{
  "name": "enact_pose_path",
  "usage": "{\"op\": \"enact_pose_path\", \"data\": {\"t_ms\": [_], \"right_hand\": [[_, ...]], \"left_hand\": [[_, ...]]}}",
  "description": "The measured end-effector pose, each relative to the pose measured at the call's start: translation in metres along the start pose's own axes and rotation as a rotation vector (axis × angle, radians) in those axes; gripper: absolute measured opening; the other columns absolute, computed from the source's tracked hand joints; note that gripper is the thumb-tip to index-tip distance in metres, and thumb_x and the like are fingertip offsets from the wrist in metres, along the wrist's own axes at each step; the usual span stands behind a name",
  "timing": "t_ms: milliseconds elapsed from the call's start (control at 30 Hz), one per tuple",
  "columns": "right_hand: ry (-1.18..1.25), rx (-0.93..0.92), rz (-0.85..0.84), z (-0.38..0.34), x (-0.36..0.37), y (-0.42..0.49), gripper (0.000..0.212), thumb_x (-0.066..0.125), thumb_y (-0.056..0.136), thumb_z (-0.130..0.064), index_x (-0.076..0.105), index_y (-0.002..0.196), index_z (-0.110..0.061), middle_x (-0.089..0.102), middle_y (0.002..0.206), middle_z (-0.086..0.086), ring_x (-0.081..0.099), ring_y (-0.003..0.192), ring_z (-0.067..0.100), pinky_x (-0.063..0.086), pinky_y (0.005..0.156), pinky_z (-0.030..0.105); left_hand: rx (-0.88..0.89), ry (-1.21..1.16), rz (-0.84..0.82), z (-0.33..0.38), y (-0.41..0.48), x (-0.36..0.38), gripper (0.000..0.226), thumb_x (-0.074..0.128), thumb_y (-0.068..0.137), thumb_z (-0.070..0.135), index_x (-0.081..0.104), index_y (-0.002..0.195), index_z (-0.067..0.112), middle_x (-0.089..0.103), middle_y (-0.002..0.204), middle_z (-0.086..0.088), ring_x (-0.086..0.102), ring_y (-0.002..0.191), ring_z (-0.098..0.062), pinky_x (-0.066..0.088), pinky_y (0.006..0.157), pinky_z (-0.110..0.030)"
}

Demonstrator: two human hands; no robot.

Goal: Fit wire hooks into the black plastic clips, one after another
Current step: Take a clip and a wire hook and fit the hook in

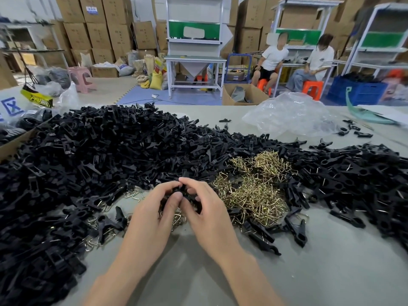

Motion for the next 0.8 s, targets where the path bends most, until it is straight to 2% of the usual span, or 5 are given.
{"op": "enact_pose_path", "data": {"t_ms": [167,367,500,667,800], "right_hand": [[0.133,0.069,0.023,0.001,-0.002,0.000,0.031,0.064,0.096,-0.037,0.058,0.125,-0.043,0.063,0.114,-0.023,0.057,0.112,0.002,0.042,0.090,0.010],[0.255,0.109,0.039,0.001,-0.005,-0.003,0.034,0.067,0.093,-0.020,0.057,0.115,-0.045,0.062,0.114,-0.020,0.061,0.107,0.004,0.049,0.085,0.013],[0.462,0.210,0.056,0.007,-0.006,-0.001,0.039,0.064,0.090,-0.012,0.059,0.106,-0.047,0.070,0.104,-0.010,0.067,0.088,0.007,0.052,0.066,0.017],[0.746,0.325,0.074,0.018,-0.002,0.003,0.036,0.058,0.095,0.006,0.062,0.114,-0.025,0.075,0.106,0.002,0.074,0.097,0.019,0.058,0.084,0.026],[0.706,0.349,0.035,0.019,-0.004,0.001,0.042,0.060,0.099,-0.002,0.059,0.128,-0.032,0.077,0.109,-0.006,0.071,0.104,0.008,0.055,0.085,0.018]], "left_hand": [[-0.080,-0.150,0.039,-0.006,0.001,-0.005,0.021,0.050,0.094,0.047,0.063,0.110,0.044,0.072,0.099,0.020,0.069,0.092,-0.001,0.049,0.074,-0.010],[-0.119,-0.191,0.014,-0.007,0.001,-0.001,0.020,0.054,0.092,0.044,0.064,0.109,0.045,0.074,0.096,0.017,0.070,0.090,-0.003,0.050,0.075,-0.012],[-0.168,-0.272,0.062,-0.011,0.004,-0.005,0.022,0.059,0.096,0.027,0.068,0.108,0.043,0.074,0.094,0.012,0.070,0.082,-0.003,0.053,0.074,-0.013],[-0.279,-0.390,-0.037,-0.019,0.006,0.006,0.032,0.053,0.100,0.006,0.063,0.118,0.031,0.076,0.099,0.008,0.072,0.093,-0.007,0.053,0.082,-0.014],[-0.296,-0.452,-0.026,-0.017,0.004,0.006,0.029,0.058,0.098,0.007,0.063,0.118,0.028,0.077,0.100,0.012,0.072,0.094,-0.002,0.050,0.079,-0.008]]}}
Point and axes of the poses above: each hand's wrist, its own y-axis towards the middle knuckle, its own x-axis out of the palm, z = x × y, the point moved 8 cm from there along y, towards the middle knuckle
